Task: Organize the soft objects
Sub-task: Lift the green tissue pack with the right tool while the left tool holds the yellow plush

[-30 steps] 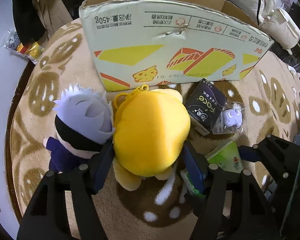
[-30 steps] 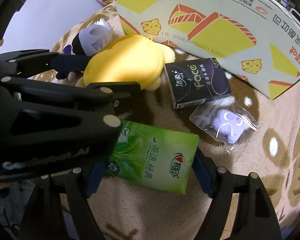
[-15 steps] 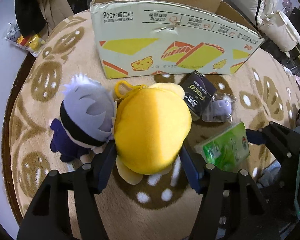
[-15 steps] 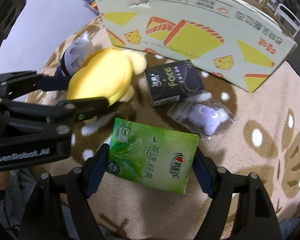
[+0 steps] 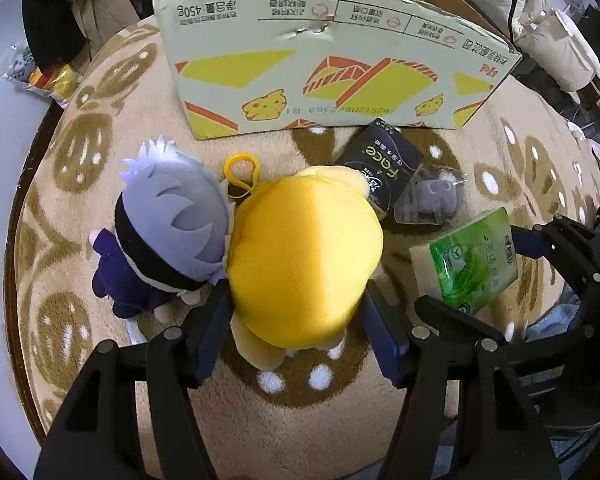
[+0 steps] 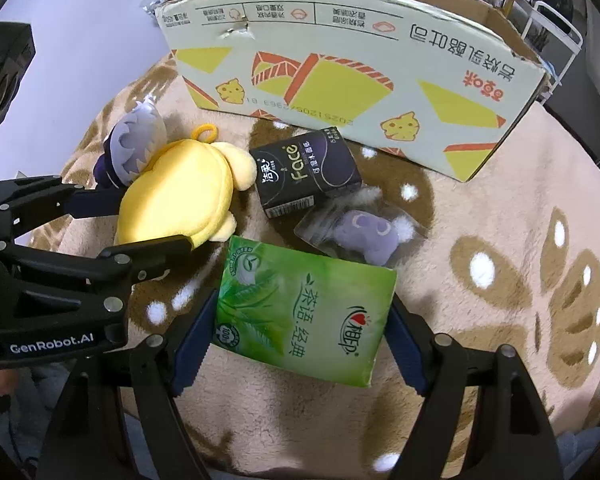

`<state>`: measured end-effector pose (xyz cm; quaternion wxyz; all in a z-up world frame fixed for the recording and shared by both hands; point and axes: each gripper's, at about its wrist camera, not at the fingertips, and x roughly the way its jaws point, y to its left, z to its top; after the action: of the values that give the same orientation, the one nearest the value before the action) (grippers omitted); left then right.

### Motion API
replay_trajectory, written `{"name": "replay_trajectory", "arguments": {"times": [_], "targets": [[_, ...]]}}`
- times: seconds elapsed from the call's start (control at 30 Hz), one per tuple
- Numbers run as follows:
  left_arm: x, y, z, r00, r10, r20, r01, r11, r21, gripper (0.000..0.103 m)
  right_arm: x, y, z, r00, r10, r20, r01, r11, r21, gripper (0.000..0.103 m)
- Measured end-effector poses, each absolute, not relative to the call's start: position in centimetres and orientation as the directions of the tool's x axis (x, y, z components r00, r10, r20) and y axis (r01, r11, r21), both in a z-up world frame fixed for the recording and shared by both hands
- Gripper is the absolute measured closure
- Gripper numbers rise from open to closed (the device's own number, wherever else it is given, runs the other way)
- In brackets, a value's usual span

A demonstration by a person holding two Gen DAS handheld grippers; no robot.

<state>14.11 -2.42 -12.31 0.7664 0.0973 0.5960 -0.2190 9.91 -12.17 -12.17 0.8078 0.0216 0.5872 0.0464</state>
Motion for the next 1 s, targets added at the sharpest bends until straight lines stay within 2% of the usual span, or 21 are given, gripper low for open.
{"name": "replay_trajectory", "arguments": {"times": [0.27,0.37,0.77,1.0], "targets": [[14.4,-1.0,-10.2,0.251,-0.259,-0.933,0.399,0.906,-0.144,0.045,10.1,-12.7,-11.1,0.348,0.102,-0.932,-0.020,0.995,0.101,0.020],[14.7,-0.6,-10.6,0.220,-0.270,-0.937,0.382,0.908,-0.172,0.043,10.1,-13.6,-10.7,0.361,0.105,-0.927,0.005,0.993,0.115,0.020],[14.6,-1.7,-13.2,0.118,-0.217,-0.969,0.383,0.910,-0.158,0.030,10.5,-13.8,-11.5,0.327,0.103,-0.940,0.023,0.993,0.117,0.020],[14.3,-2.1,-14.4,0.079,-0.194,-0.978,0.392,0.908,-0.148,0.031,10.6,-13.8,-11.8,0.321,0.108,-0.941,0.027,0.992,0.123,0.020]]}}
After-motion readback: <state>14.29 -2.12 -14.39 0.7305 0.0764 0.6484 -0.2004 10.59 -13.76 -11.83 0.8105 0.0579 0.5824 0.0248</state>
